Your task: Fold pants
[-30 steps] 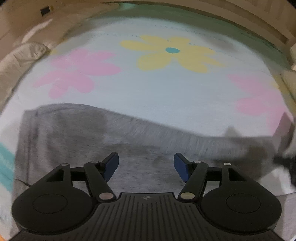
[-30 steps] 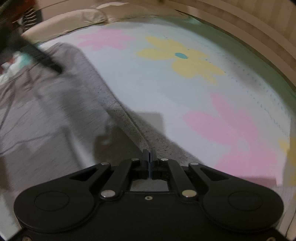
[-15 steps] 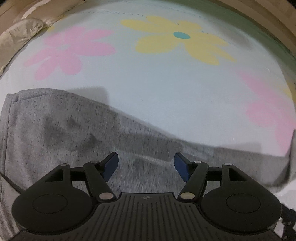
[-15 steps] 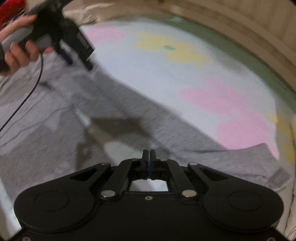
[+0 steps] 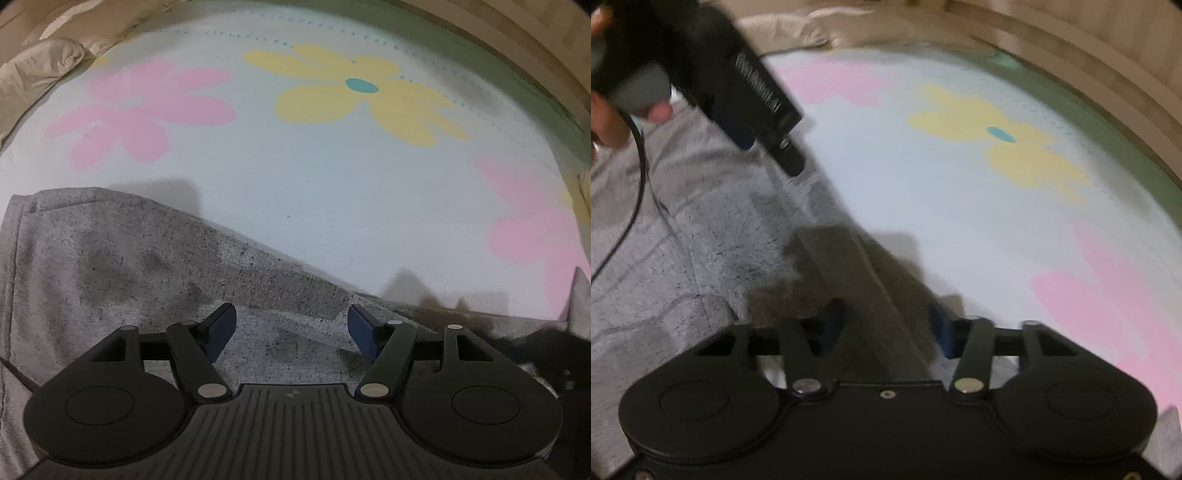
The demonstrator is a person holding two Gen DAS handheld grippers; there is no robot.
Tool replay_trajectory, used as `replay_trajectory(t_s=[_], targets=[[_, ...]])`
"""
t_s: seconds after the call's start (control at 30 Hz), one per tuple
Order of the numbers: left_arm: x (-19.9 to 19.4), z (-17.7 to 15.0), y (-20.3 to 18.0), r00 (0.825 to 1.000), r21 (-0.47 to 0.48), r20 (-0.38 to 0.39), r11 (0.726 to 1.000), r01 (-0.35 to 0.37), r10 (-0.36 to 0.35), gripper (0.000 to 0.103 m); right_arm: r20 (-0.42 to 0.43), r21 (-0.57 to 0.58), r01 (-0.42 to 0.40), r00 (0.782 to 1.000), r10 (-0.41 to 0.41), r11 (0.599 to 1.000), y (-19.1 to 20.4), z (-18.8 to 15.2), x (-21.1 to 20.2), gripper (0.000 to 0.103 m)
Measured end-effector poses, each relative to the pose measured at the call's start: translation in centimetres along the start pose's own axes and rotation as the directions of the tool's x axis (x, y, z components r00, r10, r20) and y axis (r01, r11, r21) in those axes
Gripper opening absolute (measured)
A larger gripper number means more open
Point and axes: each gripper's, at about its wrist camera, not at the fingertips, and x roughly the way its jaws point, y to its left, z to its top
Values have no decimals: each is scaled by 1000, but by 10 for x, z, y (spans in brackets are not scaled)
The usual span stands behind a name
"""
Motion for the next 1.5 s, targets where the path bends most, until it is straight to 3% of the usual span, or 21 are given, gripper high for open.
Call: replay_trajectory(t_s=[0.03,0.27,0.47,0.6,0.63,0.67,0.77,0.9,0.97,1.03,1.13,1.27,1.33,1.4,1.5], targets=[[1,1,2,1000,-2,-2,1000,2,-2,65,-2,-4,0,1000,0,1000,3,1,1,7],[-13,-5,10,998,-46,-14,997,58,-59,66,76,-163,55,996,-43,985,35,-22,-32,8],[0,-7,7,997,-50,-61,998,33,-36,66,103,-239,76,993,-52,968,56,-31,-38,8],[23,-10,2,991,-31,-134,999,-25,21,64,110,-234,84,992,-60,969,63,-29,-38,8],[29,-12,2,986,-25,-161,999,-45,41,47,112,-231,89,992,-64,969,64,-29,-38,8],[32,-14,3,983,-31,-174,997,-66,59,19,114,-226,97,991,-72,969,64,-30,-39,8],[15,-23,8,989,-83,-138,995,-56,44,15,133,-195,122,986,-97,973,66,-29,-53,8],[-52,-56,-1,998,-16,6,998,-65,66,12,166,-143,109,982,-85,984,78,-34,-97,8],[-85,-81,-4,993,24,83,996,-82,80,12,178,-135,88,982,-63,987,89,-40,-121,8],[-110,-113,-2,990,32,113,996,-88,84,12,176,-124,71,983,-48,990,103,-48,-143,8],[-125,-158,6,991,18,104,996,-84,82,12,143,-129,30,990,-12,991,131,-67,-165,8],[-124,-204,13,995,7,28,996,-91,91,12,53,-180,-12,998,22,984,174,-94,-171,9],[-115,-216,14,995,18,-8,995,-102,102,12,-1,-172,-44,999,44,984,185,-101,-168,16],[-103,-223,18,993,22,-31,994,-109,110,12,-27,-106,-51,998,48,993,185,-104,-166,20],[-86,-217,23,991,25,-49,992,-123,124,12,-8,86,-78,997,79,993,160,-101,-177,21]])
